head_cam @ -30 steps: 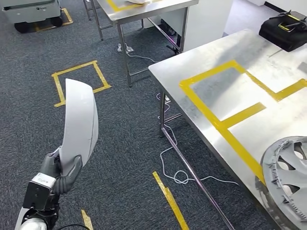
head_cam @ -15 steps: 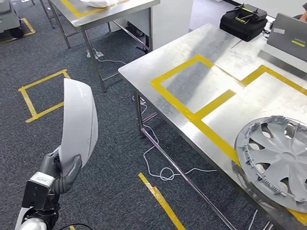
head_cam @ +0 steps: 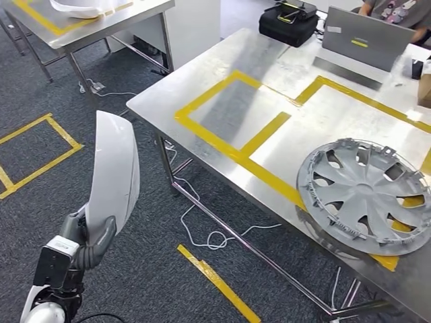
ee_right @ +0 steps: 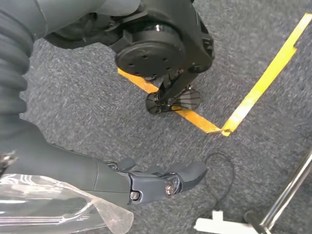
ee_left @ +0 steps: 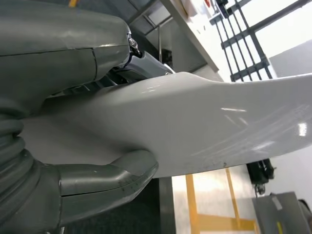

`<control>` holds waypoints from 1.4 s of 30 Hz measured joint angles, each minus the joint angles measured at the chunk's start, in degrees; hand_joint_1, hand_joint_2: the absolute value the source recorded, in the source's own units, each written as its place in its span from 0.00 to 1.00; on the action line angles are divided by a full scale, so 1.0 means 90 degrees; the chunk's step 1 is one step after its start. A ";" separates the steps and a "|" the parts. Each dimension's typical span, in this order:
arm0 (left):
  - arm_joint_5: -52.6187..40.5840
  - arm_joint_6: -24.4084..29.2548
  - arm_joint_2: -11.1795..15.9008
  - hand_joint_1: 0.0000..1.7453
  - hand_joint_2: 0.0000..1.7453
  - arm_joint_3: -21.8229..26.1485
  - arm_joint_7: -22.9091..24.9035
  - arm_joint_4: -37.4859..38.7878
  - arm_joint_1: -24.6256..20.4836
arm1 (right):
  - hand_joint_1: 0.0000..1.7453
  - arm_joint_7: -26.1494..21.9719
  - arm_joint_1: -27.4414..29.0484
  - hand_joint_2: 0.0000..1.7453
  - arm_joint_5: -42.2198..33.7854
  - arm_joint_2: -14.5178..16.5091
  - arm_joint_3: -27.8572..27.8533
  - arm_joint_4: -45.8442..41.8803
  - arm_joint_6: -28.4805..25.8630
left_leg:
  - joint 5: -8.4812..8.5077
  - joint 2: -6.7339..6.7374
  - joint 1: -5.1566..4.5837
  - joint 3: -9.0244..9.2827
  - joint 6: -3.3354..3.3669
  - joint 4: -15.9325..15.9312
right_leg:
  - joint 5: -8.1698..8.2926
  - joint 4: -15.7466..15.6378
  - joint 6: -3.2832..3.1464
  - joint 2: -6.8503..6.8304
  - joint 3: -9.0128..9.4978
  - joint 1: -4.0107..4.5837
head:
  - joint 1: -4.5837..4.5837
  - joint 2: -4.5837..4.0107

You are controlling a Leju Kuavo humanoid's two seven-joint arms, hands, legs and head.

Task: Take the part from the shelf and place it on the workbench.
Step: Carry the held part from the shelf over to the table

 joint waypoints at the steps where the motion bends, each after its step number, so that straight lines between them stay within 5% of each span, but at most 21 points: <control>1: 0.0020 -0.0043 -0.0021 1.00 1.00 0.0019 0.0037 0.0016 -0.0041 | 0.00 -0.0042 -0.0005 1.00 0.0079 0.0000 -0.0015 0.0005 0.0063 | -0.0007 0.0055 0.0003 0.0000 -0.0036 -0.0003 | 0.0016 -0.0005 -0.0040 0.0067 0.0001 0.0003 | -0.0001 0.0000; 2: 0.0039 -0.0075 -0.0041 1.00 1.00 0.0044 0.0073 0.0037 -0.0088 | 0.00 -0.0083 -0.0015 1.00 0.0164 0.0001 -0.0032 0.0011 0.0131 | -0.0044 0.0037 0.0015 -0.0001 -0.0074 0.0025 | 0.0033 -0.0026 -0.0078 0.0118 0.0009 -0.0005 | -0.0002 0.0000; 4: 0.0080 -0.0110 -0.0073 1.00 1.00 0.0122 0.0116 0.0095 -0.0193 | 0.00 -0.0163 -0.0056 1.00 0.0311 0.0001 -0.0072 0.0029 0.0281 | -0.0303 -0.0226 0.0047 -0.0134 -0.0137 0.0384 | 0.0075 -0.0080 -0.0165 0.0214 0.0056 -0.0033 | -0.0029 0.0000; 6: 0.0170 -0.0103 -0.0056 1.00 1.00 0.0208 0.0113 0.0261 -0.0326 | 0.00 -0.0233 -0.0130 1.00 0.0416 0.0001 -0.0106 0.0070 0.0432 | -0.0706 -0.0569 0.0084 -0.0479 -0.0170 0.1195 | 0.0083 -0.0090 -0.0218 0.0305 0.0045 -0.0036 | -0.0053 0.0000; 8: 0.0296 -0.0076 0.0005 1.00 1.00 0.0289 0.0057 0.0510 -0.0490 | 0.00 -0.0285 -0.0190 1.00 0.0490 0.0001 -0.0129 0.0122 0.0545 | -0.0826 -0.0675 0.0096 -0.0762 -0.0185 0.1755 | 0.0071 -0.0074 -0.0235 0.0405 0.0051 -0.0021 | -0.0055 0.0000; 10: 0.0392 -0.0048 0.0052 1.00 1.00 0.0372 0.0009 0.0709 -0.0640 | 0.00 -0.0310 -0.0210 1.00 0.0532 0.0002 -0.0145 0.0159 0.0606 | -0.0461 -0.0687 0.0095 -0.0662 -0.0166 0.1432 | 0.0042 -0.0048 -0.0229 0.0492 0.0076 -0.0011 | -0.0057 0.0000; 13: 0.0464 0.0051 0.0079 1.00 1.00 0.0462 -0.0011 0.0891 -0.0802 | 0.00 -0.0329 -0.0209 1.00 0.0558 0.0002 -0.0165 0.0177 0.0646 | 0.0035 -0.0704 0.0072 -0.0200 -0.0079 0.0327 | -0.0015 -0.0013 -0.0159 0.0573 0.0101 0.0011 | -0.0055 0.0000; 18: 0.0502 0.0195 0.0078 1.00 1.00 0.0539 -0.0021 0.1012 -0.0884 | 0.00 -0.0329 -0.0161 1.00 0.0559 0.0002 -0.0173 0.0171 0.0678 | -0.0007 -0.0712 0.0068 -0.0067 0.0081 0.0015 | -0.0040 0.0173 0.0037 0.0556 0.0004 0.0013 | -0.0021 -0.0001; 22: 0.0502 0.0210 0.0066 1.00 1.00 0.0552 -0.0023 0.1087 -0.0908 | 0.00 -0.0329 -0.0153 1.00 0.0559 0.0002 -0.0175 0.0161 0.0679 | -0.0039 -0.0697 0.0066 -0.0008 0.0161 -0.0008 | -0.0634 0.1601 0.0100 0.0514 -0.0832 0.0004 | 0.0021 0.0000; 24: 0.0502 0.0214 0.0058 1.00 1.00 0.0558 -0.0023 0.1130 -0.0906 | 0.00 -0.0327 -0.0142 1.00 0.0558 0.0002 -0.0176 0.0161 0.0680 | -0.0082 -0.0693 0.0059 0.0032 0.0168 -0.0005 | -0.0591 0.1866 0.0121 0.0511 -0.1084 0.0004 | 0.0022 0.0000; 27: 0.0503 0.0266 0.0047 1.00 1.00 0.0563 -0.0023 0.1179 -0.0912 | 0.00 -0.0294 -0.0130 1.00 0.0535 0.0002 -0.0174 0.0158 0.0687 | -0.0191 -0.0694 0.0054 0.0171 0.0128 -0.0003 | 0.0119 0.0776 0.0069 0.0485 -0.0693 0.0009 | 0.0021 0.0000; 29: 0.0512 0.0314 0.0047 1.00 1.00 0.0570 -0.0023 0.1202 -0.0929 | 0.00 -0.0257 -0.0116 1.00 0.0502 0.0002 -0.0173 0.0141 0.0700 | -0.0260 -0.0692 0.0037 0.0201 0.0067 0.0006 | 0.0227 0.0228 -0.0014 0.0445 -0.0465 0.0032 | 0.0028 0.0000; 33: 0.0527 0.0391 0.0044 1.00 1.00 0.0579 -0.0031 0.1241 -0.0955 | 0.00 -0.0220 -0.0059 1.00 0.0459 0.0001 -0.0176 0.0086 0.0708 | -0.0316 -0.0693 0.0037 0.0206 -0.0061 0.0251 | 0.0170 0.0097 -0.0195 0.0443 -0.0293 0.0026 | 0.0027 0.0001; 35: 0.0541 0.0419 0.0044 1.00 1.00 0.0582 -0.0035 0.1258 -0.0981 | 0.00 -0.0213 -0.0053 1.00 0.0453 0.0002 -0.0174 0.0061 0.0709 | -0.0477 -0.0702 0.0052 -0.0079 -0.0117 0.0842 | 0.0127 0.0069 -0.0263 0.0452 -0.0162 0.0010 | 0.0011 0.0001; 38: 0.0559 0.0466 0.0053 1.00 1.00 0.0590 -0.0037 0.1303 -0.0995 | 0.00 -0.0194 -0.0045 1.00 0.0448 0.0002 -0.0170 0.0046 0.0718 | -0.0907 -0.0708 0.0062 -0.0780 -0.0173 0.1860 | 0.0011 0.0069 -0.0297 0.0484 -0.0035 0.0012 | 0.0005 0.0000; 40: 0.0560 0.0492 0.0053 1.00 1.00 0.0599 -0.0037 0.1341 -0.0999 | 0.00 -0.0168 -0.0032 1.00 0.0444 0.0002 -0.0171 0.0030 0.0727 | -0.0741 -0.0707 0.0063 -0.0920 -0.0168 0.1759 | -0.0084 0.0069 -0.0282 0.0510 0.0091 0.0012 | 0.0004 0.0000; 42: 0.0562 0.0511 0.0053 1.00 1.00 0.0619 -0.0037 0.1372 -0.1010 | 0.00 -0.0148 -0.0020 1.00 0.0437 0.0002 -0.0171 0.0003 0.0733 | -0.0136 -0.0706 0.0061 -0.0760 -0.0134 0.1042 | -0.0191 0.0068 -0.0250 0.0527 0.0215 0.0014 | 0.0003 0.0000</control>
